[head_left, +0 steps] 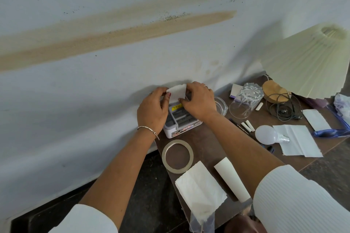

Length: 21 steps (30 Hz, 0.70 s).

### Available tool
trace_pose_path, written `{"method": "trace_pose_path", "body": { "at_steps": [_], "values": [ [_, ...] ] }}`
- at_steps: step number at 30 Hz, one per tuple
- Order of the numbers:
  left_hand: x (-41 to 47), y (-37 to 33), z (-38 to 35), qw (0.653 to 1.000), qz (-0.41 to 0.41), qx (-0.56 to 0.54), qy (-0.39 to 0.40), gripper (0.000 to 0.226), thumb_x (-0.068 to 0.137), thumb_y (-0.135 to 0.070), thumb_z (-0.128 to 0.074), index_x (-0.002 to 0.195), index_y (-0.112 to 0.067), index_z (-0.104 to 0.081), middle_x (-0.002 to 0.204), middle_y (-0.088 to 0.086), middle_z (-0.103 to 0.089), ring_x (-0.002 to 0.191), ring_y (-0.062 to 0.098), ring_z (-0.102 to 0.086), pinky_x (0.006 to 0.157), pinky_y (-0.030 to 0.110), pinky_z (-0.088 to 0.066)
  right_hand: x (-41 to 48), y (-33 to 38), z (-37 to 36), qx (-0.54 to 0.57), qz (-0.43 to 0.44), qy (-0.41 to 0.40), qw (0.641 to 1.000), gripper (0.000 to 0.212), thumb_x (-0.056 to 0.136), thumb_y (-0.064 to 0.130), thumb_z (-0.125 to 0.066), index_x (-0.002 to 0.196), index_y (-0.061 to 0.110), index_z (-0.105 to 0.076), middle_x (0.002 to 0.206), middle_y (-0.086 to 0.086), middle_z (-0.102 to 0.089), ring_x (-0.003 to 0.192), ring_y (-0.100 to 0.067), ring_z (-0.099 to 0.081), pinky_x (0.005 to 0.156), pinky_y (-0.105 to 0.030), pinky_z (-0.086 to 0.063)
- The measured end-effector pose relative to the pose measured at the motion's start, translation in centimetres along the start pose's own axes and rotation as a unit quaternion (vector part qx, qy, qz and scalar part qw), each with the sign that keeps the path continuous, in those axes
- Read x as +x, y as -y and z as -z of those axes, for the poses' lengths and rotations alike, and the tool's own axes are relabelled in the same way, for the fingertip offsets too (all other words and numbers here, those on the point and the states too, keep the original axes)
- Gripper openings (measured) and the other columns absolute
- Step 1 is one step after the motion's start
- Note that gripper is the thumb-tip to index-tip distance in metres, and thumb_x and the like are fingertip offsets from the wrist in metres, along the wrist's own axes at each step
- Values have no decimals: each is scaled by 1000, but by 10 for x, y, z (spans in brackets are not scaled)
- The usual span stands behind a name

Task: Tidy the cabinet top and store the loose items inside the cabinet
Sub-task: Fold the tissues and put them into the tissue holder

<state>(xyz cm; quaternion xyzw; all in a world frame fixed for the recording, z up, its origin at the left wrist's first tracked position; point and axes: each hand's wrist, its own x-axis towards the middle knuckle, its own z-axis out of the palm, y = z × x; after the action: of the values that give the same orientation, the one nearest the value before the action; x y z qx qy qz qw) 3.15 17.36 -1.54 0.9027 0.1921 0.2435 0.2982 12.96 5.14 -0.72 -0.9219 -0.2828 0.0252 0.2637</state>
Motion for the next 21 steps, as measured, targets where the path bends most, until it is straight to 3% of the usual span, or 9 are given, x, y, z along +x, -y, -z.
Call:
{"method": "trace_pose_path", "body": {
  "at_steps": [3, 6, 9, 13, 16, 21],
  "values": [
    [3, 3, -3, 1000, 0, 11, 16, 25, 94, -35, -51, 111, -24, -65, 101, -4, -70, 82, 14, -65, 62, 18, -40, -3, 1, 1, 50, 8, -38, 998, 24, 81, 31, -65, 104, 24, -63, 97, 2, -61, 98, -22, -55, 84, -36, -37],
    [3, 6, -4, 999, 15, 32, 36, 22, 92, -34, -54, 109, -28, -67, 103, -7, -70, 87, 12, -65, 62, 17, -42, -5, -2, 0, 13, -5, -35, 999, 16, 88, 30, -59, 102, 26, -66, 100, 3, -63, 102, -22, -54, 84, -34, -32],
    [2, 5, -2, 998, 22, 41, 33, 22, 91, -32, -55, 109, -30, -67, 104, -9, -70, 90, 12, -65, 64, 19, -45, -7, -3, 1, 3, -16, -1, 1000, 24, 89, 28, -58, 112, 28, -66, 111, 1, -60, 110, -23, -51, 92, -38, -34],
    [-4, -5, 8, 1000, 9, 27, -8, 21, 88, -28, -59, 109, -30, -62, 96, -15, -66, 83, 0, -54, 58, 6, -30, -19, -3, 9, 76, -21, -35, 996, 40, 86, 19, -60, 125, 29, -58, 116, 0, -59, 111, -22, -53, 97, -39, -40],
    [-17, -15, 13, 1000, -2, 19, -6, 18, 84, -31, -62, 102, -32, -58, 85, -14, -59, 76, 1, -50, 54, 8, -29, -43, -8, 16, 120, -27, -87, 989, 40, 82, 15, -62, 120, 26, -58, 114, 3, -60, 104, -18, -56, 90, -35, -45],
    [-43, -40, 17, 999, 24, -45, 15, 22, 79, -33, -66, 96, -31, -53, 76, -12, -56, 70, 6, -53, 53, 15, -36, -95, -15, 26, 162, -43, -78, 983, 34, 80, 11, -66, 112, 21, -60, 105, 8, -60, 93, -10, -56, 81, -26, -50]
  ]
}}
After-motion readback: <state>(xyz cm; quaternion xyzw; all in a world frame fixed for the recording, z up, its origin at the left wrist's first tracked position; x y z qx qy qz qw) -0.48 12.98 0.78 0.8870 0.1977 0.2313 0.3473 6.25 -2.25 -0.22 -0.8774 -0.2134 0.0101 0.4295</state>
